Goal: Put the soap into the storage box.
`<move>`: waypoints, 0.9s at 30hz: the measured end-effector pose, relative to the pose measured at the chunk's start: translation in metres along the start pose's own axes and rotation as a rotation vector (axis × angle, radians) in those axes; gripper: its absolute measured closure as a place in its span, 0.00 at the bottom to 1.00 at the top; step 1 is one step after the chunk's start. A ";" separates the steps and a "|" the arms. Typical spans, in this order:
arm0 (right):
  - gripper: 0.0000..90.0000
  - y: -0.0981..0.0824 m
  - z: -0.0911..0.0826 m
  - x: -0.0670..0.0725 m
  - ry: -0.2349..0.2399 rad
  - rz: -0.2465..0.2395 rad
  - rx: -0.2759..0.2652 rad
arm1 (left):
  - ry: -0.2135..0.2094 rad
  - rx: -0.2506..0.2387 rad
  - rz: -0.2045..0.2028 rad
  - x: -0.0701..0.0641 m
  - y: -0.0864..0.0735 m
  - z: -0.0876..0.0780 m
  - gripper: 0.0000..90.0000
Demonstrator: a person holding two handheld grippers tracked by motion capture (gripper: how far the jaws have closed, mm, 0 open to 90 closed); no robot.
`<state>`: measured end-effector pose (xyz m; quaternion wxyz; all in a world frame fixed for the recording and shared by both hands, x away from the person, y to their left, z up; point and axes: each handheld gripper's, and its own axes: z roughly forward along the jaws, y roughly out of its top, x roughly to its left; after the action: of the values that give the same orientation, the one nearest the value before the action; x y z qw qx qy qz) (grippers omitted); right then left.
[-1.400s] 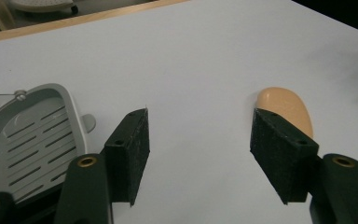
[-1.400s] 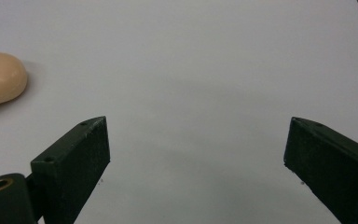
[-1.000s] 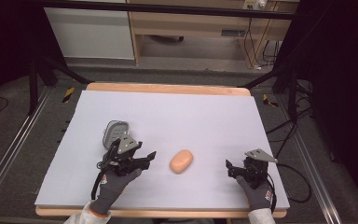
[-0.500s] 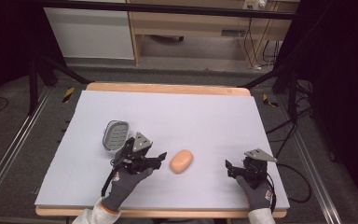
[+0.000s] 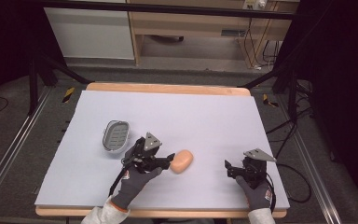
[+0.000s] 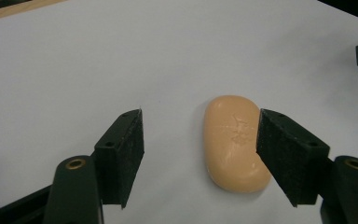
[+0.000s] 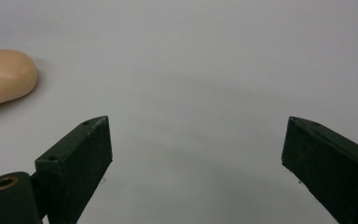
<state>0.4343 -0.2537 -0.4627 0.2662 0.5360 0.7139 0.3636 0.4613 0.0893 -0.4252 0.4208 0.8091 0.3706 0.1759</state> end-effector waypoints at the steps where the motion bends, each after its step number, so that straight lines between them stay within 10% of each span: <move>1: 0.09 0.000 0.000 0.000 0.001 0.003 0.002 | 0.000 0.000 0.000 0.000 0.000 0.000 0.35; 27: 0.09 0.000 0.001 -0.001 0.001 -0.006 0.007 | -0.026 0.099 0.070 -0.025 0.004 0.043 0.31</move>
<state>0.4352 -0.2542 -0.4635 0.2650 0.5346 0.7169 0.3605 0.4723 0.0456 -0.4466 0.3787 0.8436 0.3447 0.1614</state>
